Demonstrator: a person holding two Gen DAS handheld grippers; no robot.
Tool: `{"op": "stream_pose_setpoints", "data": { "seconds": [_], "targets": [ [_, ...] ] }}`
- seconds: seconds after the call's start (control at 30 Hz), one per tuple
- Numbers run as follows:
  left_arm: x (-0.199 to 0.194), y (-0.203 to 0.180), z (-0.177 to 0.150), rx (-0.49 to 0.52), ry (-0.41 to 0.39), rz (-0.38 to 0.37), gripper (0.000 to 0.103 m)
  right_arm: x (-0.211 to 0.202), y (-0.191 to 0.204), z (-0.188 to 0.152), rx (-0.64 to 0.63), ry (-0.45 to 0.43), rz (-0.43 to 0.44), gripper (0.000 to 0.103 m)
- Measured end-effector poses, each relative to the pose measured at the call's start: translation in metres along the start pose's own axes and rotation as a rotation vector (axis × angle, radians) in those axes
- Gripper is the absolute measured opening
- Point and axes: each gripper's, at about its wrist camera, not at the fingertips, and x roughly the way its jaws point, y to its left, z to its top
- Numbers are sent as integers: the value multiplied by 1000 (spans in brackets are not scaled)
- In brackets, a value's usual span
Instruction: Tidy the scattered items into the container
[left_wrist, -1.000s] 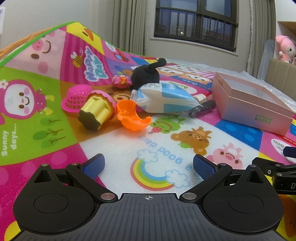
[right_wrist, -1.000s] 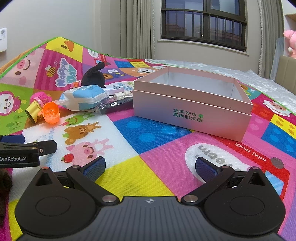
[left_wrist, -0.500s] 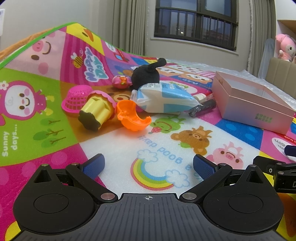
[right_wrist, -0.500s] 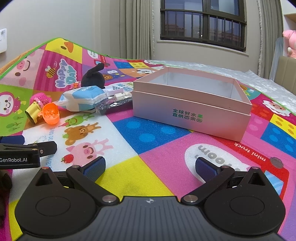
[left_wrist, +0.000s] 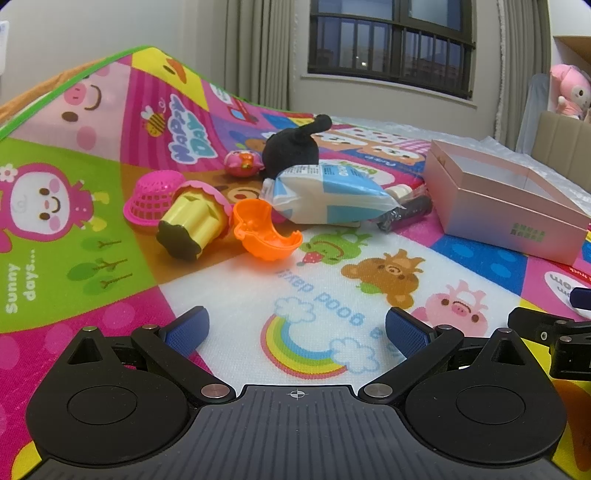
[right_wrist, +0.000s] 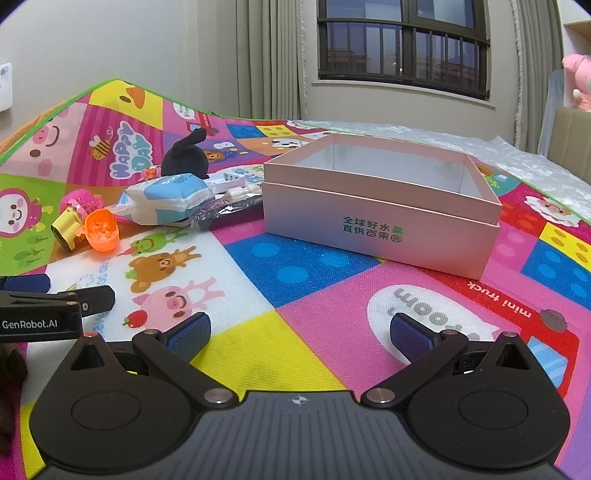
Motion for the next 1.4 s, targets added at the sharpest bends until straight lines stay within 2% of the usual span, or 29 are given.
{"op": "stream_pose_setpoints", "data": {
  "seconds": [1.4],
  "targets": [
    [0,1,1,0,-1,0,103,1,0,1,3,11,-23,103]
  ]
}}
